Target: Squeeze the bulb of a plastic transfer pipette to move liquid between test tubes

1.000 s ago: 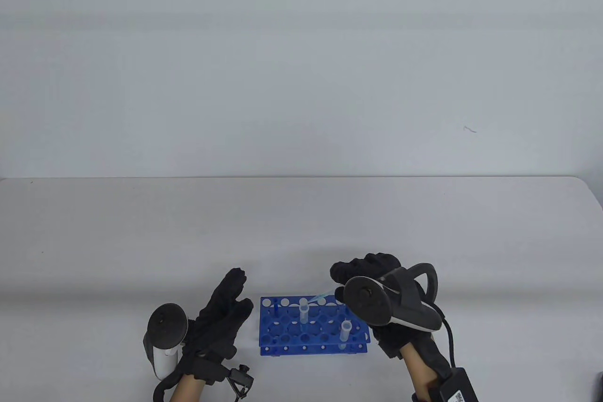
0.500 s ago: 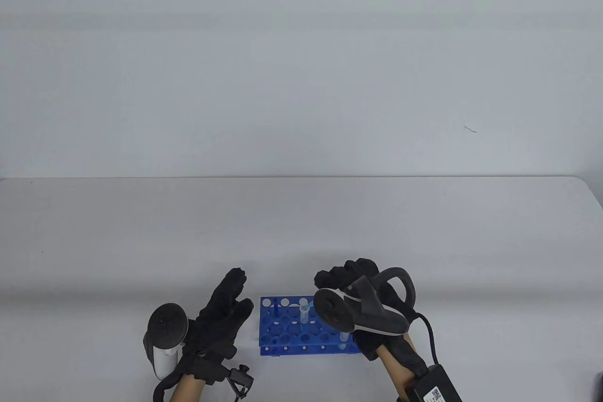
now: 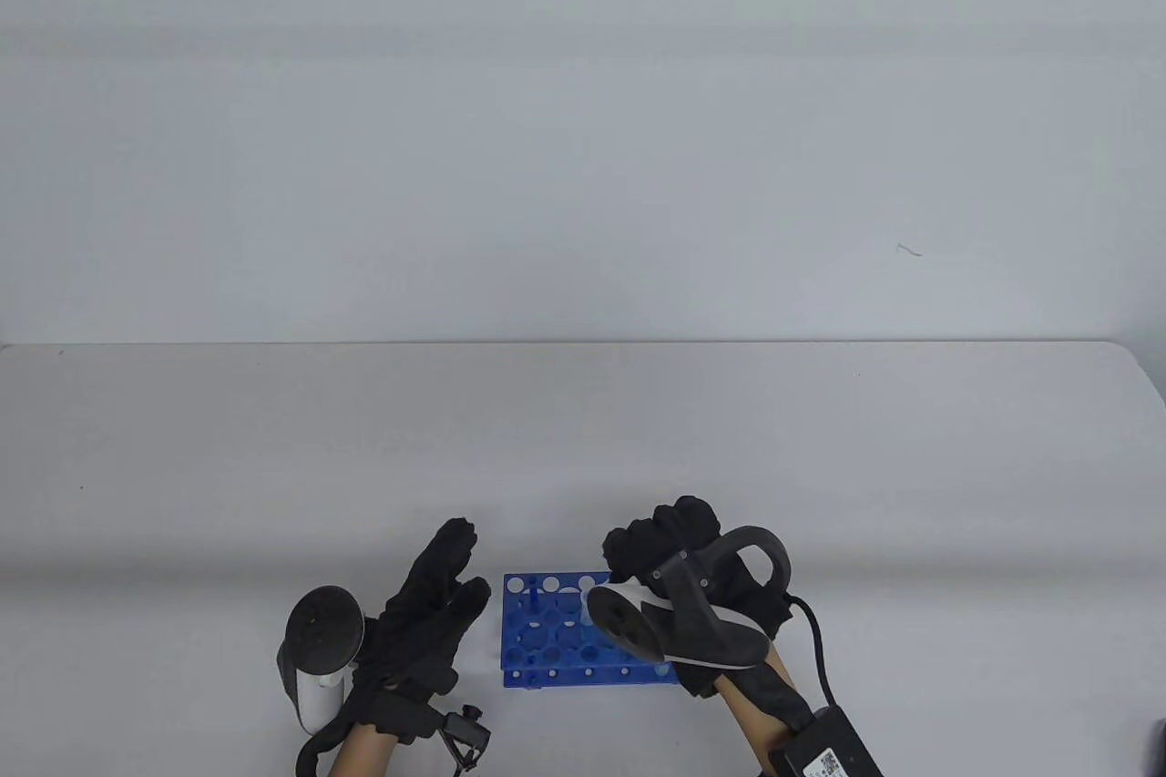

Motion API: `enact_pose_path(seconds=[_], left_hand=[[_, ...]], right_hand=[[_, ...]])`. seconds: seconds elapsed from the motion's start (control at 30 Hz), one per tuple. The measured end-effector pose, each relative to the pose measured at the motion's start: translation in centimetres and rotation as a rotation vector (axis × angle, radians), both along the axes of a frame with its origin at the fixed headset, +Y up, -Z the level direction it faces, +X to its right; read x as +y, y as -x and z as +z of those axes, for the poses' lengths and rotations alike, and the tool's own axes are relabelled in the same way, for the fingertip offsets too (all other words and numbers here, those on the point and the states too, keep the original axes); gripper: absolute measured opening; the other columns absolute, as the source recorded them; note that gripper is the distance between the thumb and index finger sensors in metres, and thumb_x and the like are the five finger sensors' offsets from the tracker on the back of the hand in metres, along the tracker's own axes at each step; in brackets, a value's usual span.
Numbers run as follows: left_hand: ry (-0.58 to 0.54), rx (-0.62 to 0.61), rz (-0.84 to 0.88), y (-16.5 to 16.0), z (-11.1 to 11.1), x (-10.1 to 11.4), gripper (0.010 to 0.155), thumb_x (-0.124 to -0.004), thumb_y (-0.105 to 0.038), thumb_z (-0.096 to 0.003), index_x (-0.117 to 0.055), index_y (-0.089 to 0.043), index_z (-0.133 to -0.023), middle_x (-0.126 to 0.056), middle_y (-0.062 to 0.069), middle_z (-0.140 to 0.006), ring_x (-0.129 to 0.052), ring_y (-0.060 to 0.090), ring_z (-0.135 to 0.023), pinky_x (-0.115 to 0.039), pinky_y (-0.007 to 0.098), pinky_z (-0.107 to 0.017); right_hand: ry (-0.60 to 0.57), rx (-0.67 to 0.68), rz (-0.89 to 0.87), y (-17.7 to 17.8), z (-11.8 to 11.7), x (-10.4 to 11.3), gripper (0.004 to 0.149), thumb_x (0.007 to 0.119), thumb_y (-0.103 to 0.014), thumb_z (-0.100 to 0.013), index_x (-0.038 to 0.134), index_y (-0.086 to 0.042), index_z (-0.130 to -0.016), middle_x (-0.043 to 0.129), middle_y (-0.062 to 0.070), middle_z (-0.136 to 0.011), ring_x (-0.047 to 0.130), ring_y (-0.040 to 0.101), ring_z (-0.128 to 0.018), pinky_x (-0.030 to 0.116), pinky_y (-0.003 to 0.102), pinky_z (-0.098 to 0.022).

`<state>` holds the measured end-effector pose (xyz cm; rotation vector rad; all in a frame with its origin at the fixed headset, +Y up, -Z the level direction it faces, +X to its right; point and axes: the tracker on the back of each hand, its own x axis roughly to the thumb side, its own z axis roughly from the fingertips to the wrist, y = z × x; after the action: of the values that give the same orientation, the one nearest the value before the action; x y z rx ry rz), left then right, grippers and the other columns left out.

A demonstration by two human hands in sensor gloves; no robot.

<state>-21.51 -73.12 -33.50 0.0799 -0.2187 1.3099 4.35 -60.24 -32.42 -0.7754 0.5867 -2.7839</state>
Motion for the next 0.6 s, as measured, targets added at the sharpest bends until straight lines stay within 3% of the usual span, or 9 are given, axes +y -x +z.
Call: enact_pose_path(seconds=[0.6], left_hand=[[0.0, 0.0, 0.0, 0.0, 0.0, 0.0, 0.088, -0.066, -0.066, -0.0473, -0.038, -0.022, -0.118, -0.041, 0.013, -0.124, -0.045, 0.039, -0.111, -0.048, 0.061, -0.081]], right_hand=[[-0.05, 0.009, -0.013, -0.5, 0.07, 0.46, 0.039, 0.084, -0.04, -0.029, 0.093, -0.026, -0.064, 0.105, -0.008, -0.047, 0.101, 0.014, -0.042, 0.078, 0.048, -0.058]])
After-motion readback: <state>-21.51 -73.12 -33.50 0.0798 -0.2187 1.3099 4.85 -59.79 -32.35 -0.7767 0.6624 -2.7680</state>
